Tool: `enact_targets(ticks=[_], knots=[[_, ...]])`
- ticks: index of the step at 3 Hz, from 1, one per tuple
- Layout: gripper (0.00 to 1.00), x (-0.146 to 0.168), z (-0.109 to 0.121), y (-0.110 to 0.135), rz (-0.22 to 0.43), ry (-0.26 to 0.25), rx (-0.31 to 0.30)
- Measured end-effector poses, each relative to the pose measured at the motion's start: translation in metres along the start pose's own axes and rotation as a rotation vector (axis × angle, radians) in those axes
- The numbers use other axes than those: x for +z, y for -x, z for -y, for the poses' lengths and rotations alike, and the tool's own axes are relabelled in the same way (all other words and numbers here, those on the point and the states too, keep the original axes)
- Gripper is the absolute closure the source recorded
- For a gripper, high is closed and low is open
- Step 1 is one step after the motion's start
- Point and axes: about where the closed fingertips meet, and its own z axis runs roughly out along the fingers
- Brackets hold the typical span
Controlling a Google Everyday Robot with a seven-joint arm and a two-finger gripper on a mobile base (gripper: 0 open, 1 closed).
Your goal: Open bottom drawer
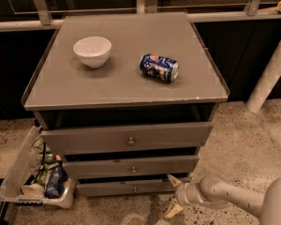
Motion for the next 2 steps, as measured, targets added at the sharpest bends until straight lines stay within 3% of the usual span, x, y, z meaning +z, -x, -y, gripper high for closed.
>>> enact_targets(ticks=[2], knots=[[0.00, 0.023, 0.021, -0.013, 0.002, -0.007, -0.013]])
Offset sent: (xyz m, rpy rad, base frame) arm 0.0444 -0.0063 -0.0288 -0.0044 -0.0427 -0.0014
